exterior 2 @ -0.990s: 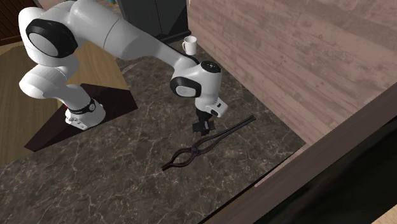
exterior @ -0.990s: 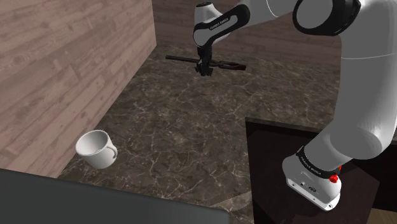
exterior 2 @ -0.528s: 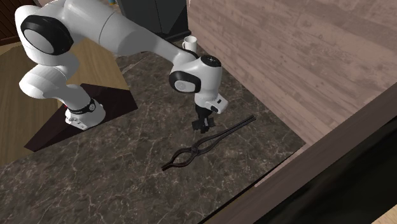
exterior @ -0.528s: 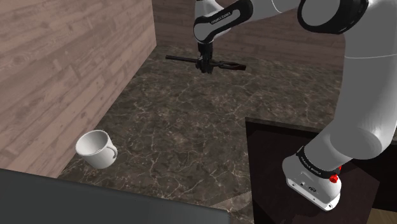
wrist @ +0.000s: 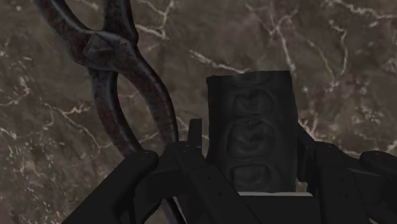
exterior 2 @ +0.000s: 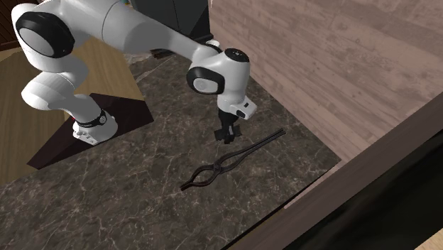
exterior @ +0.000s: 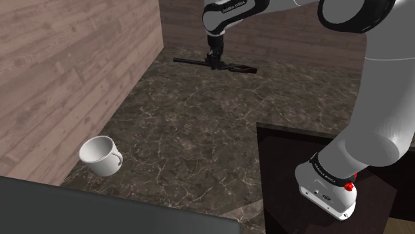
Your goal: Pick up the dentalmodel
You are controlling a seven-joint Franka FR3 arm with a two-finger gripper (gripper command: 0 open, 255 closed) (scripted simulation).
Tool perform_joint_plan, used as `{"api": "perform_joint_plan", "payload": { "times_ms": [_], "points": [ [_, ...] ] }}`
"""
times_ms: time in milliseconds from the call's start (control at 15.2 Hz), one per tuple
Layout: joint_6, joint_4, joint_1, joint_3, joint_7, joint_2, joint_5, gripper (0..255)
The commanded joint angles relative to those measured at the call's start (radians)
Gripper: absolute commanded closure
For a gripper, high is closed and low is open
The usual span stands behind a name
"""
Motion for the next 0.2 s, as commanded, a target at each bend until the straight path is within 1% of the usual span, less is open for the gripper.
{"api": "perform_joint_plan", "payload": {
  "times_ms": [0, 132],
  "points": [
    [-0.024, 0.009, 0.001, 0.001, -0.002, -0.015, 0.002, 255],
    [-0.025, 0.01, 0.001, 0.001, -0.003, -0.015, 0.002, 255]
  ]
}}
